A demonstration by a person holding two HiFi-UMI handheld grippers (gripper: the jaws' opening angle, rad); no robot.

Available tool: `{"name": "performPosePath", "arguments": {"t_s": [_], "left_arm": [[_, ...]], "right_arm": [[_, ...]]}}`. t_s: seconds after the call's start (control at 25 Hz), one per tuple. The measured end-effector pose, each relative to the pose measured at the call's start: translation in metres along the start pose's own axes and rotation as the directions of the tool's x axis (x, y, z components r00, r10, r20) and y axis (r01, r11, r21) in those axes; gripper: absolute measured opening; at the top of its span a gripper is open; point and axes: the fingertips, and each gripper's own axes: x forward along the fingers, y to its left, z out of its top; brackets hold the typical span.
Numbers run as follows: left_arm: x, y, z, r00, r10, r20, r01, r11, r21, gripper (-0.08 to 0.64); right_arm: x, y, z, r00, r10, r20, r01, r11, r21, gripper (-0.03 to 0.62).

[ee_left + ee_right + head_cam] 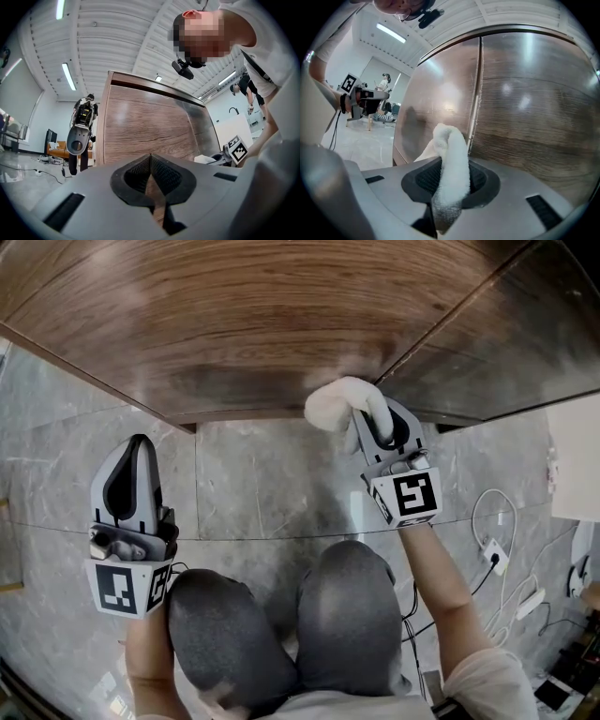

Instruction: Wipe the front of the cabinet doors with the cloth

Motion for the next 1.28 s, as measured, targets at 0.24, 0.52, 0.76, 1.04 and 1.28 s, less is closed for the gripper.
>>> {"name": "performPosePath", "arguments": {"t_s": [0.24,0.52,0.76,1.04,1.28], "left_arm": [[-0.014,0.025,0.004,1.000,0.002,0.012,-0.001,0.999,-0.040,0.017],[-0.032,0.040,0.067,0.993,-0.011,-0.119,0.005,0.999,-0.051,0.017],[-0.055,0.053,0.157,0.984,0.016,-0.180,-0.044,0.987,-0.152,0.017],[-0.052,0.039,0.305,0.975,-0.036,-0.219,-0.013,0.976,-0.218,0.017],[-0.047,0.030,0.453,0.976,-0.048,-0.212,-0.006,0.970,-0.244,0.017]], "right_arm": [[-0.012,0.006,0.013,1.000,-0.021,-0.010,0.022,0.999,0.050,0.106],[-0.035,-0.002,0.115,0.998,0.000,-0.058,0.006,0.996,0.091,0.106],[-0.071,0.012,0.210,0.992,0.017,-0.124,-0.003,0.993,0.114,0.106],[-0.152,-0.015,0.347,0.981,-0.015,-0.192,0.045,0.987,0.153,0.106],[-0.217,-0.044,0.480,0.975,-0.060,-0.215,0.101,0.978,0.184,0.106]]}}
